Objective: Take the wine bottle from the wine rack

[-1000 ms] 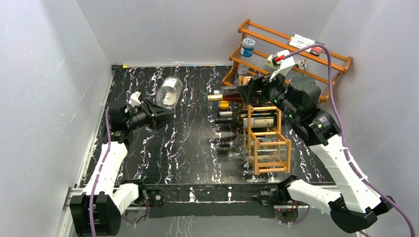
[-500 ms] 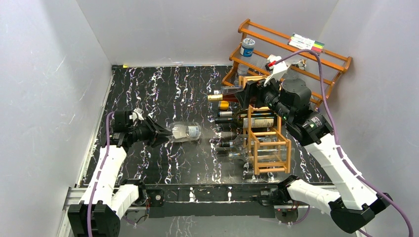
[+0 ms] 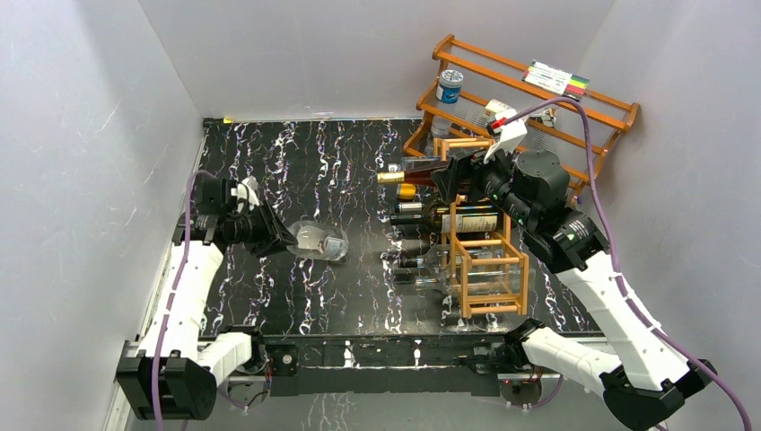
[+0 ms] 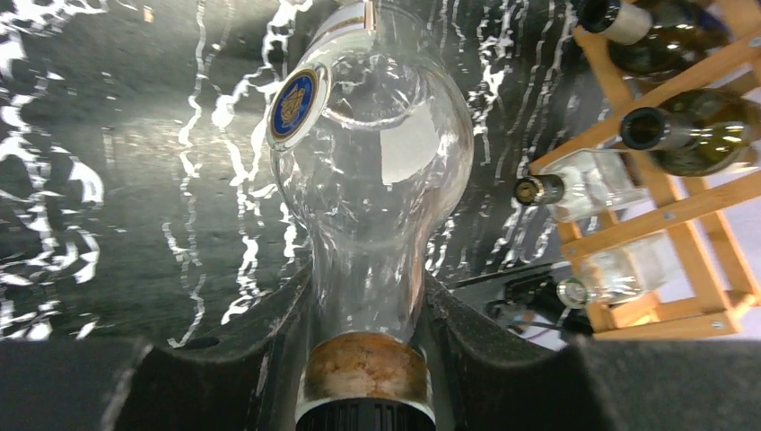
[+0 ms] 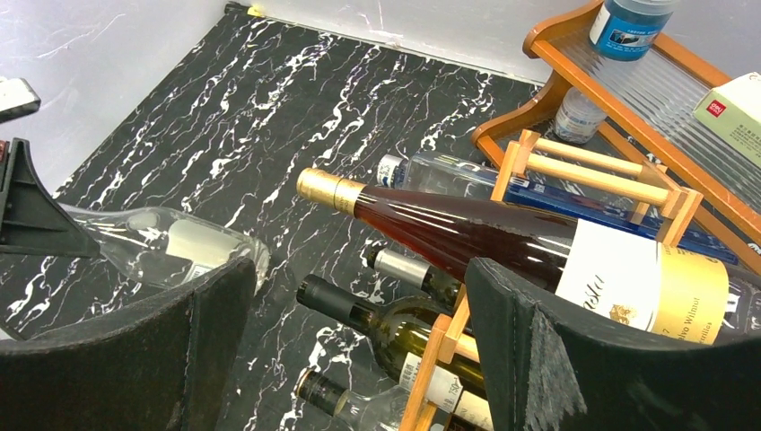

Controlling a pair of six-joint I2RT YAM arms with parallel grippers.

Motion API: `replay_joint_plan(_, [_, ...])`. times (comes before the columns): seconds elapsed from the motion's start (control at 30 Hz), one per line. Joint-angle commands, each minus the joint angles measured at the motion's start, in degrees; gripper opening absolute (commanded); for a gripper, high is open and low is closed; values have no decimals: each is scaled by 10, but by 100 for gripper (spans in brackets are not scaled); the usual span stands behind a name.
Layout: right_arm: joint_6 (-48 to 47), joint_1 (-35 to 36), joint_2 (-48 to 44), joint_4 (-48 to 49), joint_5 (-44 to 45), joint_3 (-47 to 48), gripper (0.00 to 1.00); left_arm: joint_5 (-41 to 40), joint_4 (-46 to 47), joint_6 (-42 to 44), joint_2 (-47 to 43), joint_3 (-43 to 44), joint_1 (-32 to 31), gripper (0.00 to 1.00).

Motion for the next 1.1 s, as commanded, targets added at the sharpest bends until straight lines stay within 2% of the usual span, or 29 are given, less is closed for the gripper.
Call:
replay_joint_plan(0.0, [-13, 2, -3, 32, 7, -3, 98, -86, -95, 105, 21, 83, -3, 0])
replay_joint_plan(0.43, [-20, 2, 9, 28, 6, -2, 98, -220, -185, 189, 117, 203, -30, 0])
replay_joint_plan(0.7, [-19, 2, 15, 27, 3, -4, 98, -258, -210, 205, 197, 300, -55, 0])
replay_joint_plan(0.93, [-20, 2, 15, 22, 7, -6, 98, -280, -227, 219, 263, 338, -69, 0])
replay_joint_plan(0.97, [-20, 2, 15, 21, 8, -6, 98, -280, -227, 218, 266, 341, -70, 3])
replay_joint_plan(1.07, [-21, 2, 15, 21, 11, -7, 98, -280, -225, 213, 261, 344, -76, 20])
